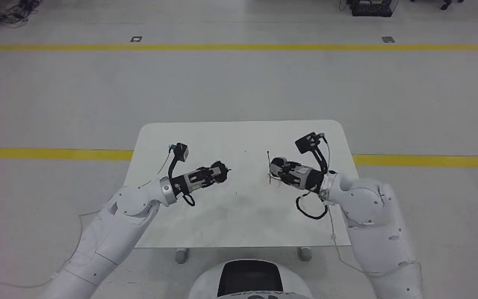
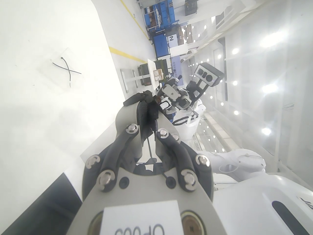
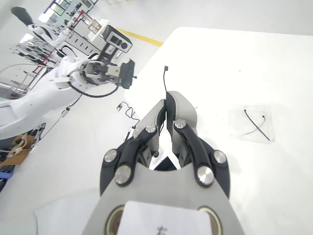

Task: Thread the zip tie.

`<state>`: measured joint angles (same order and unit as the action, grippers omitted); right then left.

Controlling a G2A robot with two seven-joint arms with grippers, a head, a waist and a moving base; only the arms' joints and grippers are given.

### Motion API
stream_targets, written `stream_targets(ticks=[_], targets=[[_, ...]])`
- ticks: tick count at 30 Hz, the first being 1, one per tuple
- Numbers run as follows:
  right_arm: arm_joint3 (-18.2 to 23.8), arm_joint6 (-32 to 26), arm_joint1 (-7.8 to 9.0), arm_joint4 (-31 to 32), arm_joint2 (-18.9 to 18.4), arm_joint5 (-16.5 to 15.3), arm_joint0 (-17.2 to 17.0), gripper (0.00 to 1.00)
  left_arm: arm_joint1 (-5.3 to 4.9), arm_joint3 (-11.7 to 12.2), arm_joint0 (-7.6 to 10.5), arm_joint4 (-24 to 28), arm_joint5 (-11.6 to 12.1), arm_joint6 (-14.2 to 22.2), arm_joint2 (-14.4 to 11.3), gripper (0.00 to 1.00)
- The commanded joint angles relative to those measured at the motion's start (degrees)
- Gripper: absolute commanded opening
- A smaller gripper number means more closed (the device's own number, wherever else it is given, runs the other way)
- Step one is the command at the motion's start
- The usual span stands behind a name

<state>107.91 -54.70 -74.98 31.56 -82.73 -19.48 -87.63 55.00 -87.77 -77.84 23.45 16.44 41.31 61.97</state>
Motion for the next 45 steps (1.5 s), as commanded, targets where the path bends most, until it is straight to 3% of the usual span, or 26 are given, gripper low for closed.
stream_targets(ticks=[1,9,22,28,32,41,45], targets=[[0.78,0.00,1.03,-2.44,0.39,0.00,0.00,0.00,0.00,0.00,0.00,0.00,0.00,0.00,0.00,0.00],[1.48,2.19,5.13,-6.70,2.63,0.00,0.48,0.00,0.00,0.00,0.00,0.00,0.00,0.00,0.00,0.00],[1.08,4.58,5.27,-7.76,3.43,0.00,-0.06,0.00,0.00,0.00,0.00,0.00,0.00,0.00,0.00,0.00],[2.78,13.89,6.07,-8.57,4.89,0.00,-1.51,0.00,0.00,0.00,0.00,0.00,0.00,0.00,0.00,0.00],[3.26,20.96,7.26,-3.61,7.36,0.00,-1.97,0.00,0.00,0.00,0.00,0.00,0.00,0.00,0.00,0.00],[-1.71,39.39,10.92,5.59,17.72,0.00,1.45,0.00,0.00,0.00,0.00,0.00,0.00,0.00,0.00,0.00],[-2.37,41.01,11.52,5.87,19.07,0.00,2.09,0.00,0.00,0.00,0.00,0.00,0.00,0.00,0.00,0.00]])
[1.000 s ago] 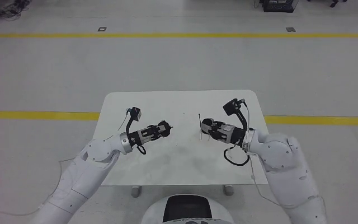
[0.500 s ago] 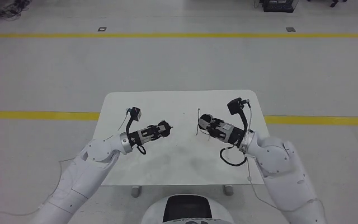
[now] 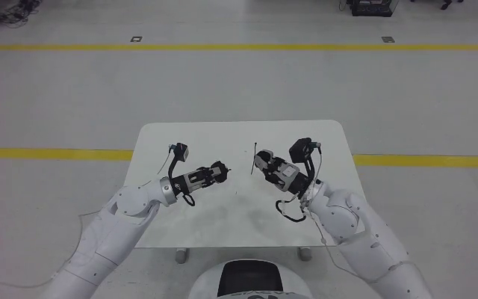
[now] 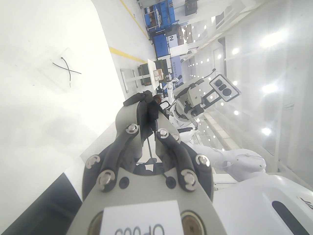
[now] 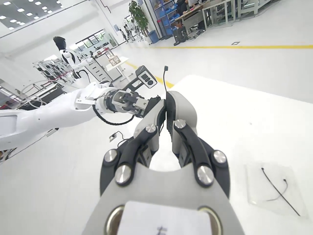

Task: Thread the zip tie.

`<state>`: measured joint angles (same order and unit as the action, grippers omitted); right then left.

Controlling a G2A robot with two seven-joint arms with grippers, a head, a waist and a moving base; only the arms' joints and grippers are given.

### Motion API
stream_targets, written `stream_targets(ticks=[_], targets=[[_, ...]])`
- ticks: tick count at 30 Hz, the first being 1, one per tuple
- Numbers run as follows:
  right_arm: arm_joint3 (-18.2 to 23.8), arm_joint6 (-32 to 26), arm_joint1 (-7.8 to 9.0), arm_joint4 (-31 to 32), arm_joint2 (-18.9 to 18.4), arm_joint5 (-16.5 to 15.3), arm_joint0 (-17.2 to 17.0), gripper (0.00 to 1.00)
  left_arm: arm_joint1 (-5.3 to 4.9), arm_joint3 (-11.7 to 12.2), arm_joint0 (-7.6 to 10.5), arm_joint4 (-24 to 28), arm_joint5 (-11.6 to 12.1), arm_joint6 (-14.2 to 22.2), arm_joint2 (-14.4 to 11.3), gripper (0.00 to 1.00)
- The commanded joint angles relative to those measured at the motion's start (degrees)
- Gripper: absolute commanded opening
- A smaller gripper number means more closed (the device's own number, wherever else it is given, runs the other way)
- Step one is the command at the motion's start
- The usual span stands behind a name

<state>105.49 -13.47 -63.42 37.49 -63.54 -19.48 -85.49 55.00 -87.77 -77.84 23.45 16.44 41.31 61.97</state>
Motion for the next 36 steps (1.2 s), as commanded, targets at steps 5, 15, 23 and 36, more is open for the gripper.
stream_targets(ticks=[5,15,23,36], targets=[[0.05,-0.21,-0.05,-0.05,-0.12,0.00,-0.05,0.00,0.00,0.00,0.00,0.00,0.00,0.00,0.00,0.00],[-0.44,10.09,-0.32,2.97,1.53,0.00,-0.29,0.00,0.00,0.00,0.00,0.00,0.00,0.00,0.00,0.00],[-5.37,23.42,0.08,9.74,7.75,0.00,2.22,0.00,0.00,0.00,0.00,0.00,0.00,0.00,0.00,0.00],[-7.26,27.54,-0.10,13.34,7.90,1.76,2.34,0.00,0.20,-1.71,-0.67,0.55,-4.99,-4.34,-0.16,0.00]])
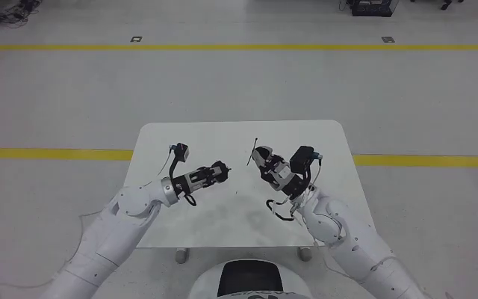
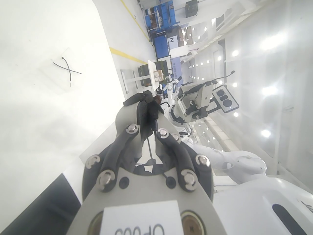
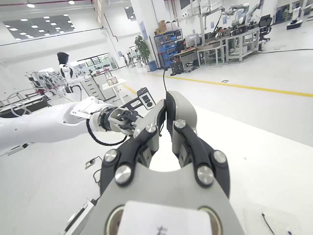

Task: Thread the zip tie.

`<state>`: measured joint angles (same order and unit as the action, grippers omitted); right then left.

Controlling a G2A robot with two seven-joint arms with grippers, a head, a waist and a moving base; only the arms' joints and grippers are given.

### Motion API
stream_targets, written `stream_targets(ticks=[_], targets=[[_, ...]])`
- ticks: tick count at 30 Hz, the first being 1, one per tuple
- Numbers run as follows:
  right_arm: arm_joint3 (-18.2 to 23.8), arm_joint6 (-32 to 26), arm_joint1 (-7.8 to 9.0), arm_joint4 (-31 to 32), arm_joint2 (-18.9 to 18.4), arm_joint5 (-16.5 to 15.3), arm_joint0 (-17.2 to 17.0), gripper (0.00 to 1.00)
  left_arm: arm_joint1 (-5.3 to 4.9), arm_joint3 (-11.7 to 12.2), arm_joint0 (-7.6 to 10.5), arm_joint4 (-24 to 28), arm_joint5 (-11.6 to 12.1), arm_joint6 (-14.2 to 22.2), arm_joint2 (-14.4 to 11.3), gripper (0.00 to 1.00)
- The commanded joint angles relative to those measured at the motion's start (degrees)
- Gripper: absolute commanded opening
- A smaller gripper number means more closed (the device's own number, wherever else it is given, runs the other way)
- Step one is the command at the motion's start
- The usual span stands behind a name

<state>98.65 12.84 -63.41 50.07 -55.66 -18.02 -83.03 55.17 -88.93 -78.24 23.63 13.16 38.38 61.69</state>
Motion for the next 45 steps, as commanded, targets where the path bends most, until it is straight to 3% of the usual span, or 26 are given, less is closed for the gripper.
stream_targets(ticks=[1,4,11,13,20,23,29,33,39,45], targets=[[-1.00,2.10,-0.20,1.27,0.05,0.51,-0.16,0.00,0.02,-1.04,-0.46,0.07,-2.89,-2.55,0.26,0.00],[-2.55,3.51,-0.57,3.16,0.45,1.61,0.15,0.00,0.03,-3.28,-1.58,-1.03,-5.91,-6.46,0.48,0.00],[-5.55,4.89,-1.60,2.33,1.84,0.87,1.27,0.00,0.05,-6.80,-3.38,-3.11,-9.83,-10.58,0.51,0.00],[-5.65,4.93,-1.64,2.21,1.81,0.95,1.35,0.00,0.11,-7.73,-3.44,-4.89,-9.63,-12.24,0.37,0.00],[-5.65,4.93,-1.64,2.21,1.81,0.95,1.35,0.00,0.11,-7.73,-3.44,-4.89,-9.63,-12.24,0.37,0.00],[-5.50,5.21,-1.82,2.66,1.75,1.64,1.35,0.00,0.23,-8.78,-3.80,-6.97,-9.08,-14.32,0.08,0.00],[-7.90,8.24,-2.93,6.88,3.66,4.67,3.03,0.00,0.41,-10.92,-5.32,-11.19,-11.71,-20.34,-0.11,0.00],[-10.46,10.01,-4.01,7.26,5.47,5.07,4.81,0.00,0.56,-12.69,-6.10,-12.84,-16.08,-23.67,-0.15,0.00],[-13.48,10.55,-5.55,7.97,7.87,5.52,7.83,0.00,0.66,-15.22,-7.52,-15.41,-17.21,-25.97,-0.17,0.00],[-15.10,9.11,-6.50,9.39,9.28,5.70,10.02,0.00,0.78,-15.61,-7.86,-15.49,-17.42,-25.42,-0.03,0.00]])
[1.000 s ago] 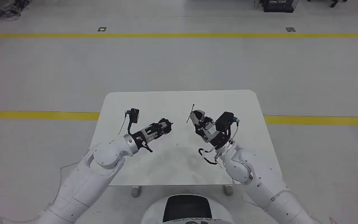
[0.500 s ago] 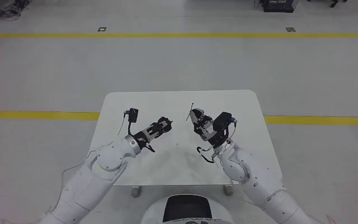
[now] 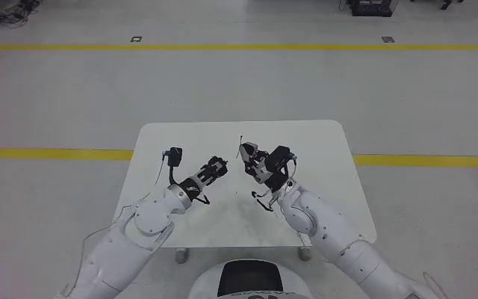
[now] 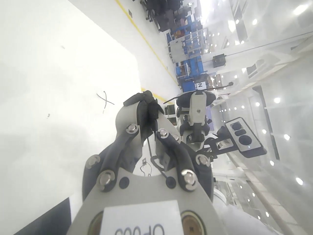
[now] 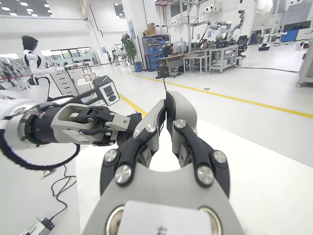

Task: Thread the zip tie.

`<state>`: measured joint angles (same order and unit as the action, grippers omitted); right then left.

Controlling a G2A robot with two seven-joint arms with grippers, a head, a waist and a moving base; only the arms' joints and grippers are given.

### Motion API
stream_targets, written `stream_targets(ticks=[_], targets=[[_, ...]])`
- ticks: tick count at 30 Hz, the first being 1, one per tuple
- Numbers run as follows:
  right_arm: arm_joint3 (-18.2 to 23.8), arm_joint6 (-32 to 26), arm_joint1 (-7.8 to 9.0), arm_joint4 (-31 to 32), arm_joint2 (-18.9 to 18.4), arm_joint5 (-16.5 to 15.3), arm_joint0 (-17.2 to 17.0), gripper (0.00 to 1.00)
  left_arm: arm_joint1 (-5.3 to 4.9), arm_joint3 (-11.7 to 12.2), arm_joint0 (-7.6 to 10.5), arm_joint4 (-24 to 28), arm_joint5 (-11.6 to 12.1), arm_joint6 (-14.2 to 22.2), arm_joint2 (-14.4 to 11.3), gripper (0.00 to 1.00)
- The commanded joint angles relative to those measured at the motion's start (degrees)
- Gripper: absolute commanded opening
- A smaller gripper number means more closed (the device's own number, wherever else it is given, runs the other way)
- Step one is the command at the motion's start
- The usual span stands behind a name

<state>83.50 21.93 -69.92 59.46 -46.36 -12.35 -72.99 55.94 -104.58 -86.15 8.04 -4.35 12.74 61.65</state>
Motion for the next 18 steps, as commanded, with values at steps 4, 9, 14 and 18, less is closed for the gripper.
stream_targets(ticks=[4,9,14,18], targets=[[0.06,0.02,0.02,0.00,-0.03,0.03,-0.03,0.00,0.01,0.04,0.04,0.10,0.09,0.22,0.00,0.00],[0.06,0.02,0.02,0.00,-0.03,0.03,-0.03,0.00,0.01,0.04,0.04,0.10,0.09,0.22,0.00,0.00],[0.16,1.76,-0.45,0.53,0.10,1.08,-0.78,0.00,0.01,0.04,0.04,0.10,0.09,0.22,0.00,0.00],[-0.74,3.45,-1.06,1.41,0.63,1.78,-0.77,0.00,0.01,0.04,0.04,0.10,0.09,0.22,0.00,0.00]])
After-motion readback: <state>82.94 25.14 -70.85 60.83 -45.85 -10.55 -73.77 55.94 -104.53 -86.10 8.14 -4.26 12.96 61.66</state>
